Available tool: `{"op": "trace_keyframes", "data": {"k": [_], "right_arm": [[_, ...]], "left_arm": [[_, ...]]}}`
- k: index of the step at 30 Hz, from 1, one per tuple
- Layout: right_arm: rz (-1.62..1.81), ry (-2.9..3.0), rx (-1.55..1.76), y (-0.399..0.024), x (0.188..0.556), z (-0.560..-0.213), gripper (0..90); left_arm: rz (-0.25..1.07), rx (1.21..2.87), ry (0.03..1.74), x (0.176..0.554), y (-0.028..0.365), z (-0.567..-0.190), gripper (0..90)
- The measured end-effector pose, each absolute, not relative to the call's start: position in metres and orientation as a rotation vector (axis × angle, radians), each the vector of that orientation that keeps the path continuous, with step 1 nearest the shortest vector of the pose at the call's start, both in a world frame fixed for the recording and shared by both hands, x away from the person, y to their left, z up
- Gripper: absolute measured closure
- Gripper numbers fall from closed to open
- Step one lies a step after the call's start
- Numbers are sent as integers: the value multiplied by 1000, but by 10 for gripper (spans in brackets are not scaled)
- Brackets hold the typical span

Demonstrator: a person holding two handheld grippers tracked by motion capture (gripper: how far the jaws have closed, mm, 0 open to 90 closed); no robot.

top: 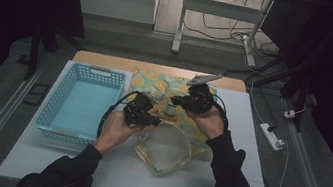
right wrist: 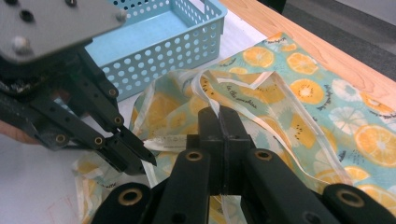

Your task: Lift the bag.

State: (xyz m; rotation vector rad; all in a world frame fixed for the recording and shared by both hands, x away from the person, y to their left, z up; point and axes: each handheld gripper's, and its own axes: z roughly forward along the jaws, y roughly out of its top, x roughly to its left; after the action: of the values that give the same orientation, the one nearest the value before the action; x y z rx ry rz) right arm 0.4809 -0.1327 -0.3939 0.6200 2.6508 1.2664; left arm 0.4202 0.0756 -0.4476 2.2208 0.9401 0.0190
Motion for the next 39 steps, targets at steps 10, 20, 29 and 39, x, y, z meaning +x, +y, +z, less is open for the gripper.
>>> {"op": "trace_keyframes", "data": {"k": [10, 20, 29, 39], "right_arm": [[1269, 2655, 601, -130, 478, -383, 900], [1278, 2667, 587, -130, 475, -375, 900], [1317, 2661, 574, -130, 474, -363, 900], [1358, 2647, 543, -129, 470, -340, 900]], "left_arm": [[20, 2214, 911, 423, 81, -426, 897], [-34, 2170, 886, 429, 89, -405, 897], [-51, 2119, 868, 437, 100, -377, 897], [-29, 2083, 846, 442, 110, -343, 897]]}}
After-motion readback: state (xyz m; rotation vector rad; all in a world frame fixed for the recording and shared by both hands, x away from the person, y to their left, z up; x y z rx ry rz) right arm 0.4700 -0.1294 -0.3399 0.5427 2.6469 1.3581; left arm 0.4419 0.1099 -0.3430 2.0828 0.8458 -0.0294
